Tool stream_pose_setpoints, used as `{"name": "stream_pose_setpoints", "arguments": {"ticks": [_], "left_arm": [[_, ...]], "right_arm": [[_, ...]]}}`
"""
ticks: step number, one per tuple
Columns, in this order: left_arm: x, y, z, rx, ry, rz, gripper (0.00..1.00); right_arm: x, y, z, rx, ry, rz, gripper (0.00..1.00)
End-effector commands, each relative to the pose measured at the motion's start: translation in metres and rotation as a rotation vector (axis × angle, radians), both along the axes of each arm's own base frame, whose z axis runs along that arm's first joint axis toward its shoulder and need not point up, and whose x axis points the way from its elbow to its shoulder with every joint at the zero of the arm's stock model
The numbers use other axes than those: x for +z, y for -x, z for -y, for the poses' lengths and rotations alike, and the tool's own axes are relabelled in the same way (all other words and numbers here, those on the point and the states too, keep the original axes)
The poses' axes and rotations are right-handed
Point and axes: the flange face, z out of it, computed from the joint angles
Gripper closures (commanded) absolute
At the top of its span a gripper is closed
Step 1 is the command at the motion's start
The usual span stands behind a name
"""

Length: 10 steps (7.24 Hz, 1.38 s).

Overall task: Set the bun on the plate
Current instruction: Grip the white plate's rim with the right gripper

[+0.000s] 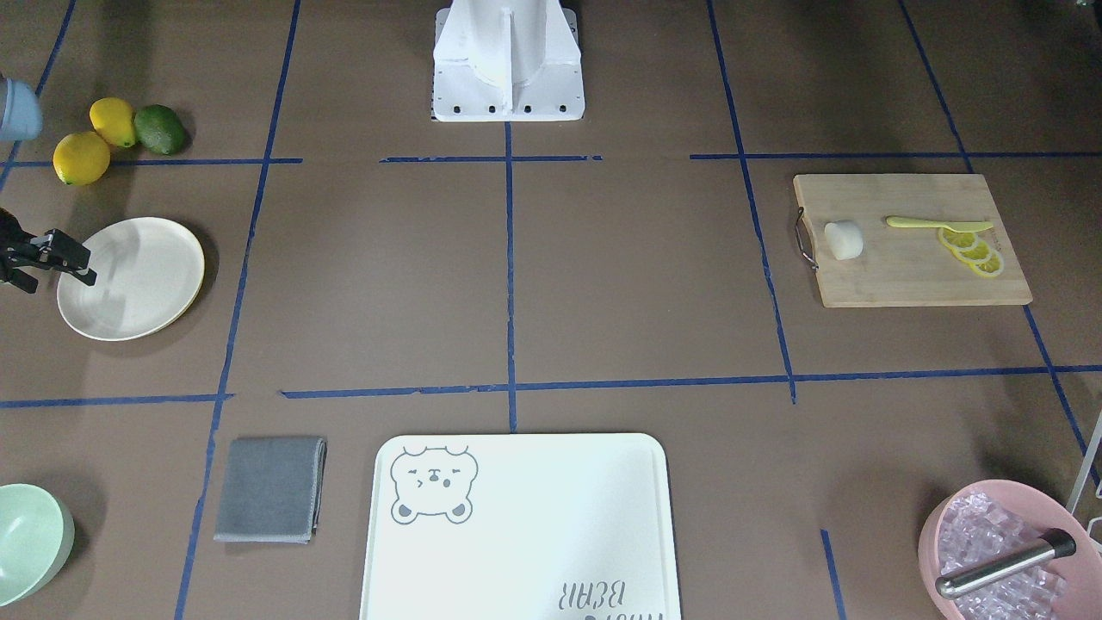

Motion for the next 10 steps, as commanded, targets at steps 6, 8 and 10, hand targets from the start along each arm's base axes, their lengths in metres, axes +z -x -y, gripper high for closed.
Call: {"name": "stream_pose_setpoints", "arguments": {"ticks": [6, 8, 10], "left_arm": [[0.0, -0.001, 0.0, 0.001, 0.0, -0.002, 0.0], [0.002, -0.001, 0.0, 0.001, 0.004, -0.002, 0.0], [0.001, -0.001, 0.0, 0.001, 0.003, -0.002, 0.0]], "right_arm": [[-0.034, 0.013, 0.014, -0.02, -0.045, 0.057, 1.0], [-0.101, 0.043, 0.051, 0.0, -0.022, 0.177, 1.0], [-0.21, 0.106, 0.082, 0.042, 0.019, 0.303, 1.0]]}}
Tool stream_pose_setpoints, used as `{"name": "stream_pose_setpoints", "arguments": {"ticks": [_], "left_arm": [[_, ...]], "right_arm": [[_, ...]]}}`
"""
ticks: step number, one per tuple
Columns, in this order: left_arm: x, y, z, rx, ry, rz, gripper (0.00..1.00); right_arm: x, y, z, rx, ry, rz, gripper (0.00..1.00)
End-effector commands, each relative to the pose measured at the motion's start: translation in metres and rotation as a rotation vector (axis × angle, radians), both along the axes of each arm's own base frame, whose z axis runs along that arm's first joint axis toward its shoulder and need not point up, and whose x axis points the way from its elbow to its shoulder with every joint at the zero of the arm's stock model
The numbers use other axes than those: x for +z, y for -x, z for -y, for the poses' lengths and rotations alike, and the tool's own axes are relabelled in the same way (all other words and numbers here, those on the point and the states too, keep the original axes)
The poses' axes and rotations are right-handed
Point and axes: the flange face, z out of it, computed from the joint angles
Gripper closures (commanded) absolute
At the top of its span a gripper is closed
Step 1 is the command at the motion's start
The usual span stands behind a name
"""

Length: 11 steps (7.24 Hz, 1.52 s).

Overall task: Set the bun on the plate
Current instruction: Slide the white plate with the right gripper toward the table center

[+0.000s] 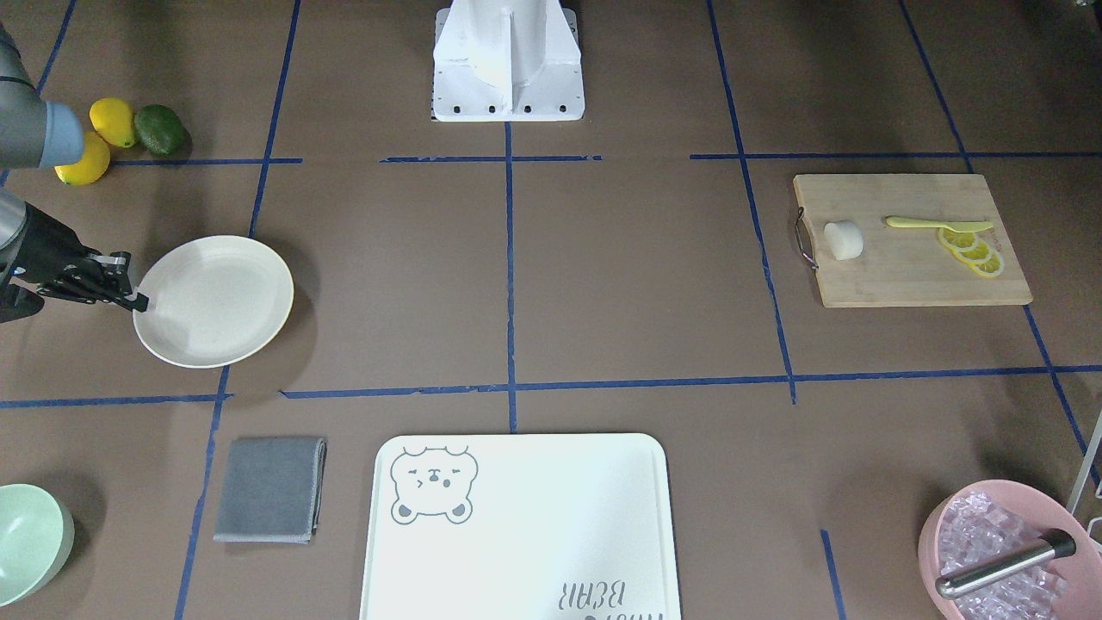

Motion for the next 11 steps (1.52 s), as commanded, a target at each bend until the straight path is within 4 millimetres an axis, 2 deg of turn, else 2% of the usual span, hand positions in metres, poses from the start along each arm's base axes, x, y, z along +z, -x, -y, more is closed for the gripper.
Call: {"name": "stream_pose_setpoints", "arguments": {"ticks": [1, 2, 3, 5, 6, 7, 9, 11], "left_arm": [[0.0, 0.0, 0.0, 0.0, 0.0, 0.0, 0.0], [0.001, -0.001, 0.0, 0.003, 0.0, 0.0, 0.0], [0.0, -0.001, 0.0, 0.003, -0.002, 0.0, 0.0], [0.001, -0.001, 0.0, 0.003, 0.004, 0.0, 0.0], [0.002, -0.001, 0.0, 0.004, 0.005, 0.0, 0.0], [0.002, -0.001, 0.0, 0.003, 0.006, 0.0, 0.0], [0.002, -0.001, 0.0, 0.004, 0.006, 0.0, 0.0], [0.001, -0.001, 0.0, 0.004, 0.005, -0.001, 0.0]], "right_arm": [[-0.113, 0.085, 0.011, 0.0, 0.045, 0.119, 1.0], [-0.157, 0.136, 0.002, 0.043, 0.062, 0.143, 1.0], [-0.192, 0.182, -0.016, 0.071, 0.075, 0.169, 1.0], [-0.22, 0.261, -0.058, 0.129, 0.06, 0.114, 1.0], [-0.234, 0.281, -0.067, 0.126, 0.074, 0.064, 1.0], [-0.229, 0.293, -0.079, 0.11, 0.077, 0.047, 1.0], [-0.22, 0.303, -0.089, 0.108, 0.074, 0.028, 1.0], [-0.21, 0.303, -0.089, 0.108, 0.08, 0.01, 0.97]]}}
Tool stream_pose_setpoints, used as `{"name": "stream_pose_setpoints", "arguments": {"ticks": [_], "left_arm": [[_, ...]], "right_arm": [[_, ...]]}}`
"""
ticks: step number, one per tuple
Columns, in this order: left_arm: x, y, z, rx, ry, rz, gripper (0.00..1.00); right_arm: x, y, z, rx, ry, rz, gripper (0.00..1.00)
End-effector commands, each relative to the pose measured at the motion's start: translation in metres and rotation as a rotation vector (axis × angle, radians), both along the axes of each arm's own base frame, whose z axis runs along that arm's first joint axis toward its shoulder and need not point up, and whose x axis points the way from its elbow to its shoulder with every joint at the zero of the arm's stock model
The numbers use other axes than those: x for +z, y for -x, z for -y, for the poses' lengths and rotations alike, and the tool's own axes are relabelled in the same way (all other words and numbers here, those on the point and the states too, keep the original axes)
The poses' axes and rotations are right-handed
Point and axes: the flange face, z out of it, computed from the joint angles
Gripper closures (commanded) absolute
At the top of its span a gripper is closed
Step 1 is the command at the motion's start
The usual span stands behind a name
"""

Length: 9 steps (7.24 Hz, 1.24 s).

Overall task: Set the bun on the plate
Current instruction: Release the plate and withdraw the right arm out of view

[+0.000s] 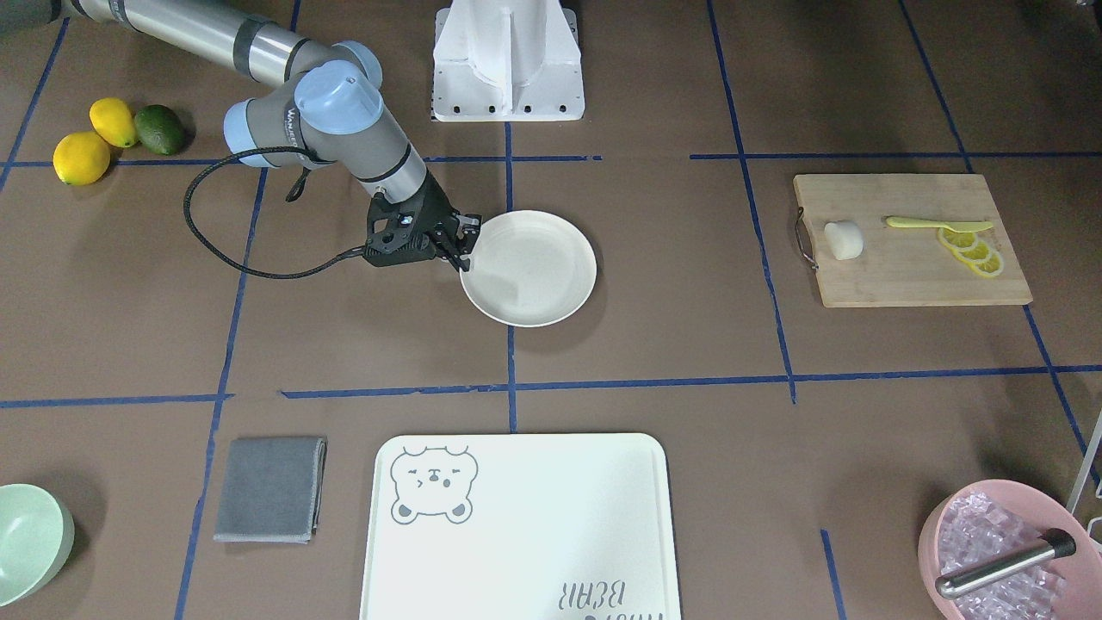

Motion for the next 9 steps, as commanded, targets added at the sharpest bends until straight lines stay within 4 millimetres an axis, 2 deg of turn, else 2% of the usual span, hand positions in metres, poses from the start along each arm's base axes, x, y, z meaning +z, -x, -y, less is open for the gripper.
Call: {"name": "stream_pose_setpoints", "arguments": {"ticks": [1, 2, 3, 4, 5, 6, 8, 9], "left_arm": [[-0.001, 0.0, 0.0, 0.001, -0.003, -0.001, 0.0], [-0.001, 0.0, 0.0, 0.001, -0.003, -0.001, 0.0], [-0.002, 0.0, 0.0, 0.001, -0.005, -0.001, 0.0], [-0.002, -0.001, 0.0, 0.002, -0.006, -0.001, 0.0], [-0.002, -0.001, 0.001, 0.002, -0.008, -0.001, 0.0], [-0.002, -0.001, 0.001, 0.002, -0.008, -0.001, 0.0], [-0.001, -0.001, 0.0, 0.002, -0.007, -0.001, 0.0], [-0.001, -0.001, 0.0, 0.002, -0.006, -0.001, 0.0]], "right_arm": [[0.008, 0.001, -0.001, -0.004, -0.001, -0.013, 0.7], [0.008, 0.0, 0.0, 0.001, -0.005, -0.015, 0.09], [0.002, -0.006, 0.009, 0.044, -0.025, -0.012, 0.0], [0.004, -0.022, 0.028, 0.065, -0.015, -0.018, 0.0], [0.008, -0.056, 0.062, 0.057, 0.054, -0.049, 0.0], [0.009, -0.1, 0.097, 0.026, 0.052, -0.081, 0.0], [0.015, -0.204, 0.141, -0.045, 0.028, -0.224, 0.0], [0.042, -0.251, 0.134, -0.134, -0.068, -0.306, 0.0]]}}
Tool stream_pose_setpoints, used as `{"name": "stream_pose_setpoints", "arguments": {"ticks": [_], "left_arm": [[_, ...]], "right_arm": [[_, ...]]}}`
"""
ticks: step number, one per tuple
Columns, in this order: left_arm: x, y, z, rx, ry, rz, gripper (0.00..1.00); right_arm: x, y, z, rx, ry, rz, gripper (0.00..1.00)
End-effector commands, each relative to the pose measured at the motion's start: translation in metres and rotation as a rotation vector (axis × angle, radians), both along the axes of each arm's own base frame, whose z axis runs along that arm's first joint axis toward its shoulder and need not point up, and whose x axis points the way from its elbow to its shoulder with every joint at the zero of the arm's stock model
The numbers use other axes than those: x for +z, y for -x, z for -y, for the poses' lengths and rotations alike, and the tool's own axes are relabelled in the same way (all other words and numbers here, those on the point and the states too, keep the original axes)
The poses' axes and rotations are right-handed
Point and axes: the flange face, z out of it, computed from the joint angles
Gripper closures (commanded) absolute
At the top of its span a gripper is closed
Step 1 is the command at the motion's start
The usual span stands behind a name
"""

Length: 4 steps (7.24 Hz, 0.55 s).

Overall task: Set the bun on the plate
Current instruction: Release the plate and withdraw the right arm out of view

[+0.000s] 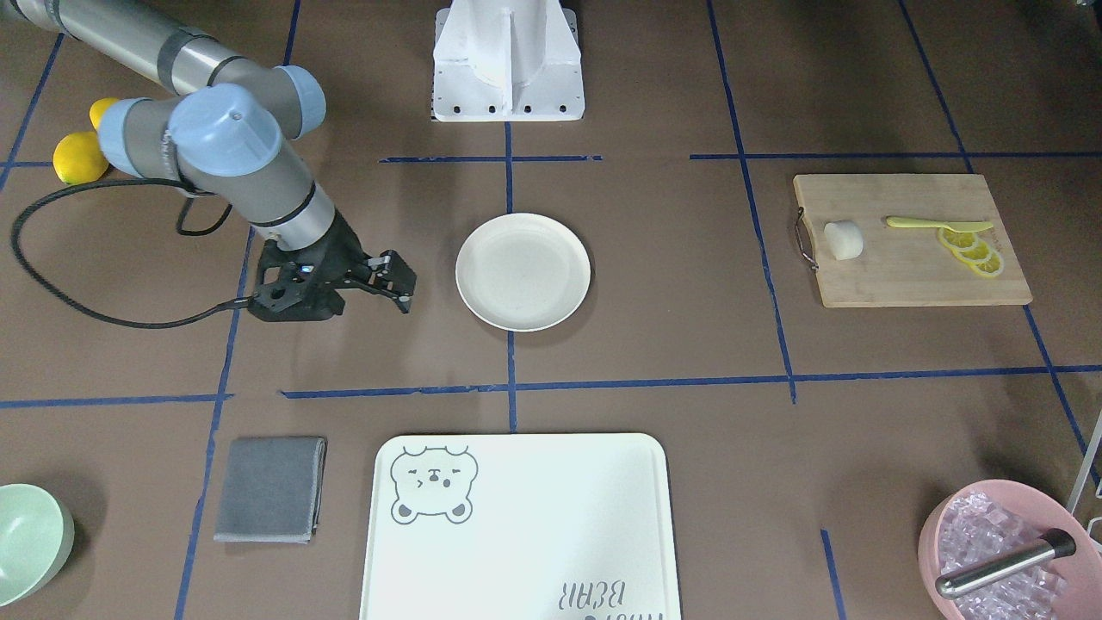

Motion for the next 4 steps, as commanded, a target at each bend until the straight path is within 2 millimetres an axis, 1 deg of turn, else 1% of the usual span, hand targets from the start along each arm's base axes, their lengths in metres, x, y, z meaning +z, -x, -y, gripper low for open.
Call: {"name": "stream_pose_setpoints", "arguments": {"ticks": [1, 2, 3, 4], "left_arm": [[0.001, 0.0, 0.0, 0.0, 0.002, 0.002, 0.0], [0.0, 0.0, 0.0, 0.0, -0.001, 0.001, 0.0], [0.0, 0.0, 0.0, 0.0, -0.003, 0.001, 0.0], [-0.002, 0.0, 0.0, 0.0, -0.006, 0.001, 0.0]], "right_arm": [[0.066, -0.13, -0.005, -0.129, -0.115, -0.147, 0.0], [0.116, -0.196, -0.008, -0.182, -0.148, -0.167, 0.0], [0.161, -0.256, -0.018, -0.238, -0.193, -0.183, 0.0], [0.192, -0.296, -0.031, -0.265, -0.217, -0.206, 0.0]]}}
